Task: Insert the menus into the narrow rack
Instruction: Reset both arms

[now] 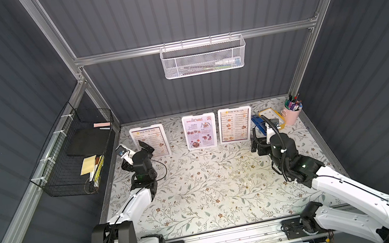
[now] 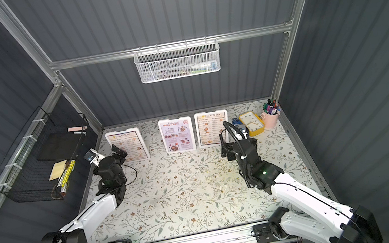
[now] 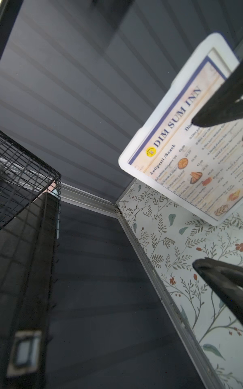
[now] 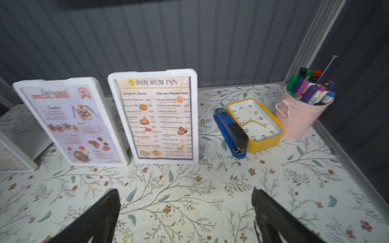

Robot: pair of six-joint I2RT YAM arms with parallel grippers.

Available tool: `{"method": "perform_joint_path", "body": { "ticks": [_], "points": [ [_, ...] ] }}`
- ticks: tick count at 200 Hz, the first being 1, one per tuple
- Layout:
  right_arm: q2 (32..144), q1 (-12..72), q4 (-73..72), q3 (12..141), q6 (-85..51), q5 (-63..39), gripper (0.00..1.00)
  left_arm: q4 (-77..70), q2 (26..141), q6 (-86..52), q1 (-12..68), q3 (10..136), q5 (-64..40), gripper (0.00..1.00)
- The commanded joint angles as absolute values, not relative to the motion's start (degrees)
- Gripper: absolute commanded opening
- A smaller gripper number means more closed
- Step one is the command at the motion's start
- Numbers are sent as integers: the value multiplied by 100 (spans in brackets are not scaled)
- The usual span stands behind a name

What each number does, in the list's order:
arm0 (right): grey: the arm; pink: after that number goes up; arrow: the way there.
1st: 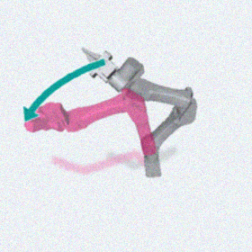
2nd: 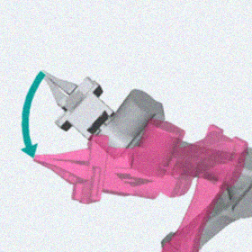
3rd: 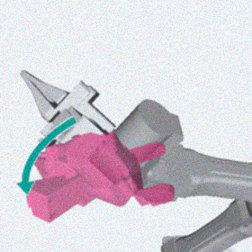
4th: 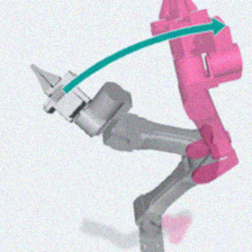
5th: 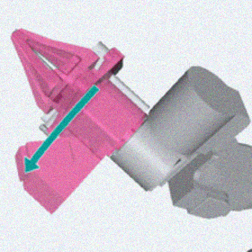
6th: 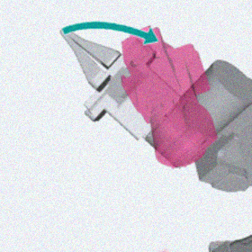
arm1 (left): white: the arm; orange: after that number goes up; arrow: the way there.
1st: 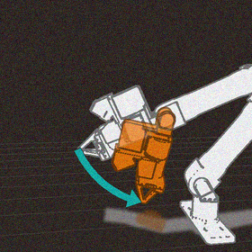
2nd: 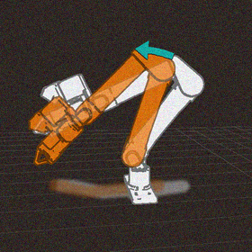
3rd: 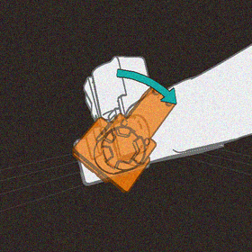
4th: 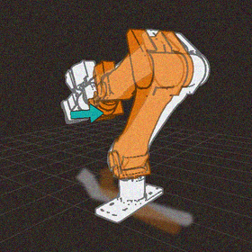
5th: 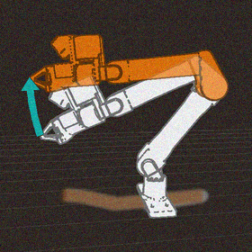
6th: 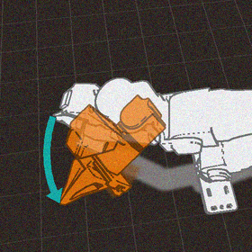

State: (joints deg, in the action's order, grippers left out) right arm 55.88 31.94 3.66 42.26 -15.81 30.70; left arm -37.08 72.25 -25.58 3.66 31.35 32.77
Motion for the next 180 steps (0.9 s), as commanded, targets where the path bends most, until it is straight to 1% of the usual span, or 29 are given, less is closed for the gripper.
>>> {"method": "perform_joint_path", "body": {
  "ticks": [1,14,27,31,36,41,46,59,70,73,76,90,102,115,125,146,154,161,173,180],
  "points": [
    [5604,2636,898,4549,-1395,3569,99,-4429,7307,-1510,369,2867,3341,99],
    [5677,2059,661,4269,-1461,3574,99,-4739,7389,-1419,369,2669,3393,99],
    [5931,1412,306,3913,-1500,3088,99,-5766,7606,-1096,369,2272,3027,99],
    [6038,1257,149,3797,-1440,2975,99,-5754,7650,-1066,365,2259,2863,99],
    [6190,1101,-56,3644,-1338,2863,99,-5634,7689,-1037,362,2352,2784,99],
    [6348,971,-253,3506,-1212,2809,99,-5810,7769,-885,360,2358,2761,99],
    [6523,861,-451,3365,-1133,2769,99,-5952,7838,-850,365,2367,2501,99],
    [7013,600,-1086,3011,-1222,2572,99,-6353,8006,-747,369,2351,2251,99],
    [7542,489,-2028,2652,-1157,2525,99,-6784,8128,-486,361,2312,1900,99],
    [7667,437,-2397,2577,-1027,2508,98,-6854,8150,-412,366,2307,1889,99],
    [7722,423,-2435,2590,-991,2531,98,-6879,8151,-369,361,2303,1930,99],
    [7401,410,-1879,2690,-1064,2478,99,-7336,8147,-310,361,2135,1930,99],
    [7154,359,-3240,2039,-629,1919,99,-7804,8219,-273,360,1995,1814,99],
    [6992,285,-4014,1642,-722,1377,99,-7881,8357,-270,365,2049,1795,99],
    [7064,180,-4329,1582,-722,1079,99,-7766,8446,-241,361,2190,1832,99],
    [7241,134,-4391,1689,-647,663,99,-8073,8550,-39,361,2168,1804,99],
    [7371,139,-4666,1662,-585,600,99,-8360,8628,15,360,2082,1818,99],
    [7542,132,-4940,1668,-546,650,99,-8974,8831,144,360,1913,1753,99],
    [7988,107,-5265,1753,-543,831,99,-9842,9270,208,255,1741,1191,99],
    [8405,42,-5591,1825,-554,857,99,-9929,9412,319,225,1750,906,99]
  ]
}}
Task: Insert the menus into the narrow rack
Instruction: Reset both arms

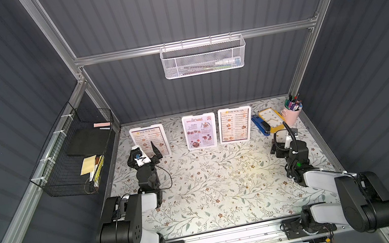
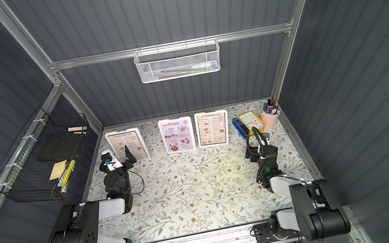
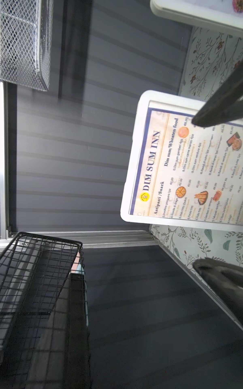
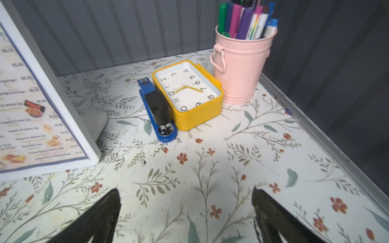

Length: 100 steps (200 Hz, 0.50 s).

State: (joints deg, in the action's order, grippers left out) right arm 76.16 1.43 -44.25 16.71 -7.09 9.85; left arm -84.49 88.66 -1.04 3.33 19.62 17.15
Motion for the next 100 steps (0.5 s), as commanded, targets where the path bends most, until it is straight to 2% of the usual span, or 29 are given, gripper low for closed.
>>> {"method": "perform_joint_path", "body": {
  "ticks": [1,17,33,41,80,100],
  "points": [
    [8461,30,-5621,1825,-545,810,99,-9917,9421,331,222,1754,862,99],
    [9279,-28,-6348,1996,-305,261,99,-9816,9632,416,211,1911,620,99],
    [9544,-26,-6946,1890,-322,382,99,-9358,9676,468,202,2157,501,99],
    [9478,-26,-6809,1913,-322,394,99,-8938,9683,521,210,2380,470,99],
    [8744,-21,-4767,2329,-532,407,99,-8972,9732,676,211,2425,360,99],
    [8899,-16,-5194,2264,-501,361,99,-8950,9717,674,211,2427,360,99]
  ]
}}
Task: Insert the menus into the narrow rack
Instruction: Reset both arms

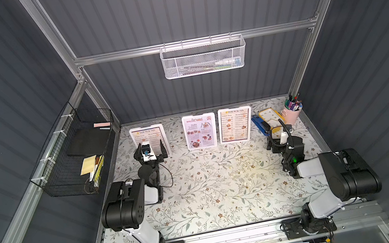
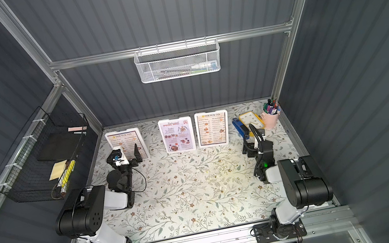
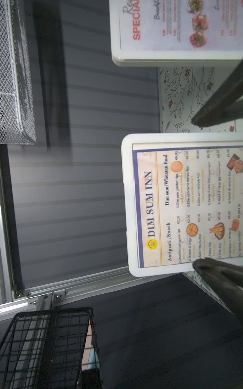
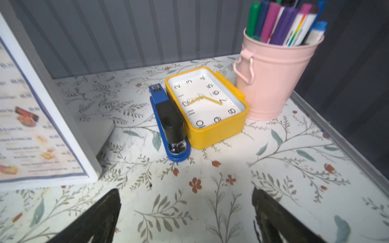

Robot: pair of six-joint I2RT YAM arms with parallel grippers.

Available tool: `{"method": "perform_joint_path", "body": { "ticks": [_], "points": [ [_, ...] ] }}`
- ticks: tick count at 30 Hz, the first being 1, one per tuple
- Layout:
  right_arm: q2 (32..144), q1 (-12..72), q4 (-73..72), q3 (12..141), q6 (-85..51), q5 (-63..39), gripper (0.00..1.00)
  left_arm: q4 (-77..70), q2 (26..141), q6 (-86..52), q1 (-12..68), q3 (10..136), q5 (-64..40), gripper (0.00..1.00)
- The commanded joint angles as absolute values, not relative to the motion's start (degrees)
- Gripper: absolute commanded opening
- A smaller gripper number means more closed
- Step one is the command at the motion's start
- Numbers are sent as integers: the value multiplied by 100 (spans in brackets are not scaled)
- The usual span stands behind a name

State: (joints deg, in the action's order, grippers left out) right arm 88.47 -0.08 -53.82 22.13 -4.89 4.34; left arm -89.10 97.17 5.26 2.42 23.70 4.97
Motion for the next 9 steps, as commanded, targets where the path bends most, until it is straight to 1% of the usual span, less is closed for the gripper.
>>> {"method": "perform_joint_path", "body": {
  "ticks": [1,6,9],
  "points": [
    [8901,-17,-5212,2262,-501,356,99,-8949,9719,671,211,2426,360,99],
    [8817,19,-4898,2328,-460,418,99,-8947,9716,676,211,2427,360,99],
    [8820,21,-4977,2296,-448,419,99,-8947,9713,675,224,2431,368,99]
  ]
}}
